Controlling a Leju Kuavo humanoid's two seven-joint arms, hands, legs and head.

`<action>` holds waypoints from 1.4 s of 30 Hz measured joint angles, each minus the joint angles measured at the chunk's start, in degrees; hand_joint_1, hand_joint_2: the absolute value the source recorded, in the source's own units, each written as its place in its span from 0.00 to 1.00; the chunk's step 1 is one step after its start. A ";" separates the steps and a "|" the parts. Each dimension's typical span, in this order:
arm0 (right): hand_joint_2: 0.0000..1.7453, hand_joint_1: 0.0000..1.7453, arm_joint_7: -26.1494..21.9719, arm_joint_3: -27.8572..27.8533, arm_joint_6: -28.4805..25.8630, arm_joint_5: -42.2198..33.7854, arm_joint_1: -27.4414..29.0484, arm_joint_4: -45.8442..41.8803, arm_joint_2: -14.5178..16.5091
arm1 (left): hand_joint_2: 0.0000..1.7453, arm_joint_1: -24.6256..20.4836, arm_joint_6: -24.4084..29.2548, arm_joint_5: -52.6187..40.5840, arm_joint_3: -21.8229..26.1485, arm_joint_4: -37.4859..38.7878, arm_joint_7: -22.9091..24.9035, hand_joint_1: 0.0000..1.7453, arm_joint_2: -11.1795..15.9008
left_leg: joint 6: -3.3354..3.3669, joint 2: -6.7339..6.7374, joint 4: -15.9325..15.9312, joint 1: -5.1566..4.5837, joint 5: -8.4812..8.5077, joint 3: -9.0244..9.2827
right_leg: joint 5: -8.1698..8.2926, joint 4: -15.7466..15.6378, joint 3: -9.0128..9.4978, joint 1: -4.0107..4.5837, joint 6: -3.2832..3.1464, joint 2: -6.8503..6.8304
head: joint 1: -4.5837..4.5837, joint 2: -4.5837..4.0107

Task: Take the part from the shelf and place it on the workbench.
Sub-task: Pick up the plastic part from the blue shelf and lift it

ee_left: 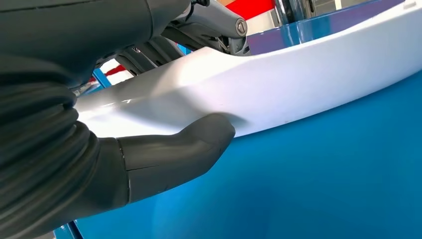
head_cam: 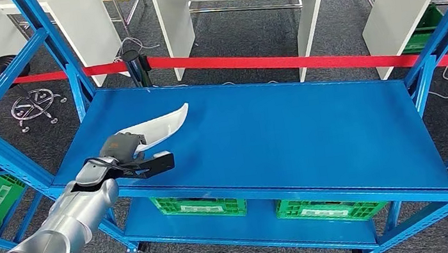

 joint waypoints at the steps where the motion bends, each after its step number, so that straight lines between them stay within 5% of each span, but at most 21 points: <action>1: 0.00 0.00 0.00 0.00 0.00 0.00 0.00 0.00 0.00 | 1.00 0.03 0.54 0.19 0.34 -0.05 -0.37 1.00 -0.08 | 0.00 0.00 0.00 0.00 0.00 0.00 | 0.00 0.00 0.00 0.00 0.00 0.00 | 0.00 0.00; 17: 0.00 0.00 -0.30 -0.47 -0.16 -1.08 -0.26 0.00 0.04 | 1.00 -3.08 11.42 2.60 4.13 -3.75 -10.40 1.00 -3.43 | 0.20 -0.05 0.31 -0.18 -0.09 -0.26 | 0.09 -0.06 -0.09 -0.22 0.20 -0.03 | 0.01 0.00; 26: 0.00 0.00 -0.40 -1.01 -0.21 -1.52 -0.28 0.00 0.16 | 1.00 -8.58 10.33 3.41 4.35 -7.62 -14.20 1.00 -5.14 | 1.65 0.05 0.27 -0.37 -0.03 -0.20 | -0.17 -0.23 0.19 -0.60 1.50 0.02 | 0.00 0.00; 28: 0.00 0.00 -0.38 -1.03 -0.23 -1.53 -0.28 0.00 0.19 | 1.00 -9.48 9.72 4.00 4.31 -8.47 -15.06 1.00 -5.54 | 2.21 0.24 -0.58 -0.03 0.60 -0.01 | -2.64 2.49 -0.77 -0.44 1.67 -0.08 | 0.04 0.00; 30: 0.00 0.00 -0.37 -1.03 -0.25 -1.53 -0.29 0.00 0.19 | 1.00 -10.03 9.29 4.33 4.29 -8.97 -15.48 1.00 -5.86 | 2.44 0.38 -0.75 0.00 0.84 -0.20 | -6.98 9.35 -3.40 -0.30 1.72 -0.17 | 0.07 0.00; 32: 0.00 0.00 -0.35 -1.04 -0.26 -1.53 -0.26 0.00 0.18 | 1.00 -10.11 9.04 4.42 4.27 -9.15 -15.60 1.00 -6.06 | 2.38 0.51 -0.57 -0.03 1.03 -0.64 | -9.09 14.89 -5.30 -0.23 1.80 -0.18 | 0.05 0.00; 34: 0.00 0.00 -0.32 -1.05 -0.26 -1.53 -0.25 0.00 0.17 | 1.00 -10.09 8.94 4.52 4.26 -9.31 -15.62 1.00 -6.16 | 2.06 0.57 -0.19 0.13 1.36 -1.32 | -7.05 12.18 -3.26 -0.27 1.85 -0.23 | 0.06 0.00; 37: 0.00 0.00 -0.35 -1.05 -0.26 -1.53 -0.35 0.01 0.17 | 1.00 -10.21 8.92 4.76 4.25 -9.85 -15.65 1.00 -6.28 | 1.11 0.48 0.68 0.27 2.01 -2.40 | -3.34 2.01 2.51 -0.15 1.53 -0.21 | 0.05 0.00; 41: 0.00 0.00 -0.45 -1.11 -0.30 -1.52 -0.40 0.02 0.20 | 1.00 -10.62 7.79 5.86 4.20 -10.17 -16.14 1.00 -6.35 | -0.45 0.25 0.63 0.22 3.20 -2.92 | -2.09 1.10 1.77 0.00 -0.53 -0.11 | -0.03 0.00; 42: 0.00 0.00 -0.47 -1.13 -0.32 -1.50 -0.40 0.01 0.20 | 1.00 -10.71 7.25 6.22 4.19 -10.19 -16.19 1.00 -6.31 | -0.81 0.25 1.06 0.29 2.42 -3.29 | -1.53 0.96 1.37 -0.07 -1.04 -0.18 | -0.11 0.00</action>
